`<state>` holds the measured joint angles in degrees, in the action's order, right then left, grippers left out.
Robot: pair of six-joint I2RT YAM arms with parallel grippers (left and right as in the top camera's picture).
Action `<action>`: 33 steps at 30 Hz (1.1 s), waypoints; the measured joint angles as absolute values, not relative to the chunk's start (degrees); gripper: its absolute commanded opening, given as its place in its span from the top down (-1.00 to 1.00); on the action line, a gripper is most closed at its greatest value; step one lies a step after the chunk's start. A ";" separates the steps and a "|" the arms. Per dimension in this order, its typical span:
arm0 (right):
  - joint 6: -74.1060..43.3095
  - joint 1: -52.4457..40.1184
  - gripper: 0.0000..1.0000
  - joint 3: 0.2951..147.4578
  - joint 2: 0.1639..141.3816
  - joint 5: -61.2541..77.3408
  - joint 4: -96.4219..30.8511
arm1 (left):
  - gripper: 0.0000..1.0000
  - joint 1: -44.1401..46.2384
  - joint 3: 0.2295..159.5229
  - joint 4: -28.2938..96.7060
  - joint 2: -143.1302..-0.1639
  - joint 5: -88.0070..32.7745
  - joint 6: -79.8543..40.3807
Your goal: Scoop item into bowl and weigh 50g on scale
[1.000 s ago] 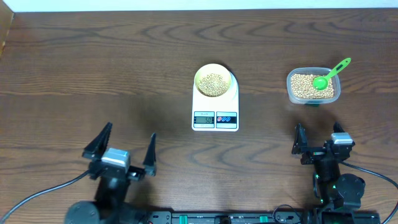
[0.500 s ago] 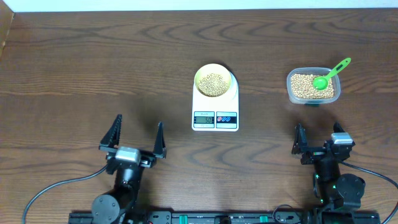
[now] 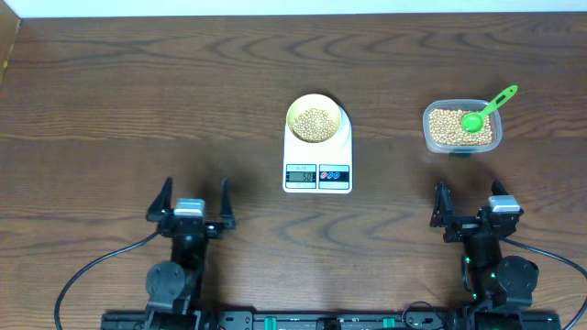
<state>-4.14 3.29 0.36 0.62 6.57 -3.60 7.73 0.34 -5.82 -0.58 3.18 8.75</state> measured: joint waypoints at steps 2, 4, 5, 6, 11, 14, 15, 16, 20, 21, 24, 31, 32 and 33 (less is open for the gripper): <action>-4.12 3.29 -0.98 0.36 0.62 6.57 -3.60 | -0.96 4.58 0.34 -4.58 -0.58 3.14 8.75; -4.12 3.29 -0.99 0.36 0.62 6.59 -3.62 | -0.96 1.52 0.34 -2.81 -0.58 2.52 8.75; -4.12 3.29 -0.98 0.36 0.62 6.59 -3.60 | -0.96 0.14 0.34 -1.69 -0.58 1.85 8.73; -4.14 3.29 -0.99 0.36 0.62 6.57 -3.62 | -0.96 -1.10 0.34 -0.51 -0.60 0.95 8.67; -4.14 3.29 -0.98 0.36 0.62 6.57 -3.60 | -0.96 -2.63 0.80 1.15 -0.58 -2.11 8.62; -4.12 3.29 -0.98 0.36 0.62 6.57 -3.60 | -0.96 -2.63 0.89 1.32 -0.58 -2.79 8.62; -4.14 3.29 -0.99 0.36 0.62 6.57 -3.60 | -0.96 -2.63 0.89 1.34 -0.58 -2.90 8.62; -4.12 3.29 -0.98 0.36 0.62 6.59 -3.60 | -0.96 -2.63 0.89 1.37 -0.58 -2.92 8.62; -4.14 3.29 -0.99 0.36 0.62 6.57 -3.60 | -0.96 -2.63 0.89 1.37 -0.58 -3.03 8.62; -4.14 3.29 -0.99 0.36 0.62 6.57 -3.60 | -0.96 -2.63 0.89 1.37 -0.58 -3.05 8.62; -4.14 3.29 -0.99 0.36 0.62 6.57 -3.60 | -0.96 -2.63 0.89 1.37 -0.58 -3.07 8.62; -4.12 3.29 -0.99 0.36 0.62 6.57 -3.60 | -0.96 -2.63 0.89 1.37 -0.58 -3.07 8.62; -4.12 3.29 -0.98 0.36 0.62 6.57 -3.60 | -0.96 -2.63 0.89 1.37 -0.58 -3.07 8.62; -4.12 3.29 -0.99 0.36 0.62 6.57 -3.60 | -0.95 -2.63 0.89 1.37 -0.58 -3.07 8.62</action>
<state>-4.12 3.29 0.36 0.62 6.57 -3.60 -2.63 0.89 1.37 -0.58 -3.07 8.62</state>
